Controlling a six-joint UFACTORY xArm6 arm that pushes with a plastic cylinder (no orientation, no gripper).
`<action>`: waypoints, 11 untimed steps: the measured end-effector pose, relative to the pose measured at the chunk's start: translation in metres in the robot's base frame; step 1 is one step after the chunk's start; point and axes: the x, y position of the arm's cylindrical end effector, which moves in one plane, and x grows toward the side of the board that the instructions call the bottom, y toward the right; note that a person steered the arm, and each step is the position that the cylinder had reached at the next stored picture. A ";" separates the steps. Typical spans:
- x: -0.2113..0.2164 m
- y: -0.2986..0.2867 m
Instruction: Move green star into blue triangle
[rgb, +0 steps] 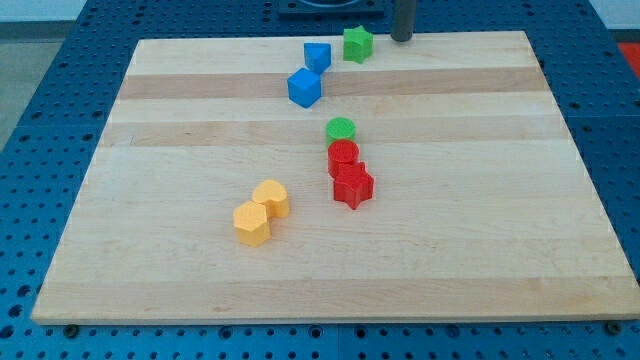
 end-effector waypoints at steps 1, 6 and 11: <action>0.000 -0.012; 0.001 -0.082; 0.039 -0.097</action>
